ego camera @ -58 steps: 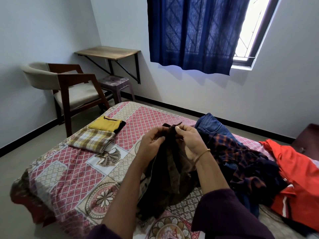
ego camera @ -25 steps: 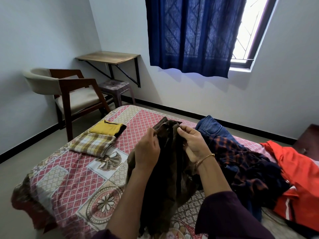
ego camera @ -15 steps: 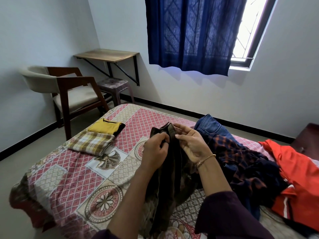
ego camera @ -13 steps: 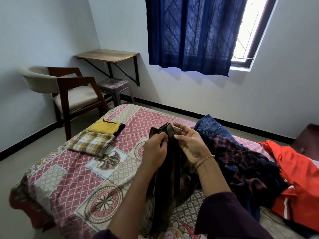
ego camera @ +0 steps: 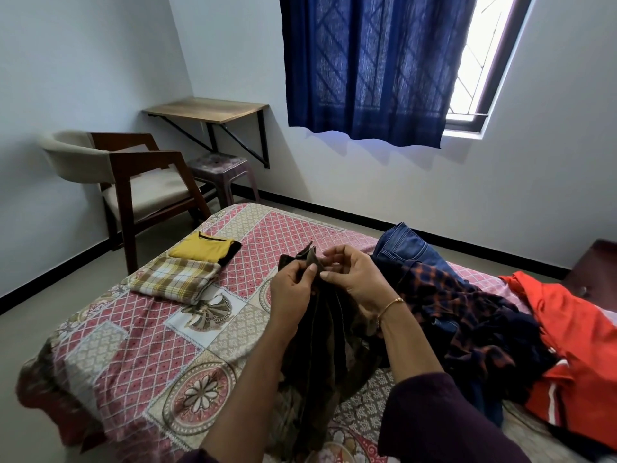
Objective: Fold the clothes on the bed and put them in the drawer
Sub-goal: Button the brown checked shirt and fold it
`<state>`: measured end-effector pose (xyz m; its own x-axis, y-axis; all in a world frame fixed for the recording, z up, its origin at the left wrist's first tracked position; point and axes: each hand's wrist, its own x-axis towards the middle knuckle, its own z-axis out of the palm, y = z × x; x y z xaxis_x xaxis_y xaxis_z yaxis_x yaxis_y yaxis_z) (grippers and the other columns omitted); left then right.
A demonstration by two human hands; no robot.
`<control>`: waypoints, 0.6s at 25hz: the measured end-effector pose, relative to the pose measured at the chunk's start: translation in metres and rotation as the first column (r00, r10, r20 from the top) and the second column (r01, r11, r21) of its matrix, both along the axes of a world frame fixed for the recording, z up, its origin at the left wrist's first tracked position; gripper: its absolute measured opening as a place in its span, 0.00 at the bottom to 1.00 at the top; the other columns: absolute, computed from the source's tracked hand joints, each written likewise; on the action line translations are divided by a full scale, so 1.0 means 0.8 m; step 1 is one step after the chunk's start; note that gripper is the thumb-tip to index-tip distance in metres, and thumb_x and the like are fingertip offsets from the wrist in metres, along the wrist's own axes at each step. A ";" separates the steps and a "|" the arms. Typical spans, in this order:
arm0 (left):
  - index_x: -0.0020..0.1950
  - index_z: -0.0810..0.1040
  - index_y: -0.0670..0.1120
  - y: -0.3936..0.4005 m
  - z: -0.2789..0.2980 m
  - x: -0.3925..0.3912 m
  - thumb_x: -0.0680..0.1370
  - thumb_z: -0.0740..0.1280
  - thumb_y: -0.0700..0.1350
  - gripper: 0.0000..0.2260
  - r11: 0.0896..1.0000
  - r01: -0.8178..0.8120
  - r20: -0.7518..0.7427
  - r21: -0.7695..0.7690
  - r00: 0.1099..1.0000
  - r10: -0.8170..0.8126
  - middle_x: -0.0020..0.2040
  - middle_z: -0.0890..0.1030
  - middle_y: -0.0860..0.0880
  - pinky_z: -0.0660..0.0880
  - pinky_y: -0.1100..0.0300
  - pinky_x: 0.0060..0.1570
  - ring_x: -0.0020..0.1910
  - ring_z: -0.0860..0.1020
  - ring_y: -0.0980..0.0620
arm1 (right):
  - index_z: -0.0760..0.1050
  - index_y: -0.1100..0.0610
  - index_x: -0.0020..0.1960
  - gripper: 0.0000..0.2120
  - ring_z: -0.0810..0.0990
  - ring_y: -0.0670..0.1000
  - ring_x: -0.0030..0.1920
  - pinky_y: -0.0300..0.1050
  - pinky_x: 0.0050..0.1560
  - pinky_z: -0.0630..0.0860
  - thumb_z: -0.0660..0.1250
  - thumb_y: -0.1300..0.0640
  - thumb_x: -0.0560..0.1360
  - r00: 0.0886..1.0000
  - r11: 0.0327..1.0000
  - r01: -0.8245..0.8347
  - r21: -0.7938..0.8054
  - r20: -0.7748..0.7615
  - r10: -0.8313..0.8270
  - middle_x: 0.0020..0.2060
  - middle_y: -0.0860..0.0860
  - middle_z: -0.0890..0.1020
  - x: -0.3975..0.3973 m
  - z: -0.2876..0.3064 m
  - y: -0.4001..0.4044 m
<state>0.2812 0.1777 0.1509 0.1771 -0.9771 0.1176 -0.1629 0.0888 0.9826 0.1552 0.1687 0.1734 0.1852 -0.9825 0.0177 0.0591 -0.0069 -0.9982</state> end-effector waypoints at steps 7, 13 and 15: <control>0.41 0.74 0.52 0.004 0.004 0.002 0.74 0.71 0.40 0.09 0.994 -0.061 0.035 -0.087 0.997 0.064 0.37 0.80 0.50 0.77 0.60 0.39 0.38 0.79 0.53 | 0.76 0.60 0.43 0.05 0.78 0.49 0.41 0.43 0.47 0.78 0.64 0.67 0.76 0.986 0.989 0.136 0.051 -0.105 -0.130 0.38 0.54 0.79 0.010 -0.004 -0.002; 0.48 0.79 0.47 0.006 0.016 -0.004 0.76 0.65 0.32 0.11 0.993 0.081 -0.277 -0.084 0.956 -0.101 0.46 0.83 0.47 0.78 0.64 0.46 0.45 0.82 0.55 | 0.77 0.57 0.43 0.08 0.80 0.52 0.45 0.48 0.53 0.79 0.61 0.65 0.78 0.974 0.973 0.222 0.059 0.032 -0.224 0.42 0.57 0.80 0.017 0.009 -0.003; 0.49 0.80 0.47 0.005 0.016 -0.007 0.76 0.65 0.32 0.10 0.997 0.048 -0.316 -0.060 0.946 -0.064 0.46 0.83 0.47 0.79 0.62 0.48 0.47 0.82 0.53 | 0.77 0.57 0.44 0.07 0.80 0.52 0.46 0.46 0.53 0.79 0.62 0.65 0.77 0.976 0.976 0.215 0.019 -0.022 -0.215 0.42 0.56 0.80 0.018 0.009 -0.004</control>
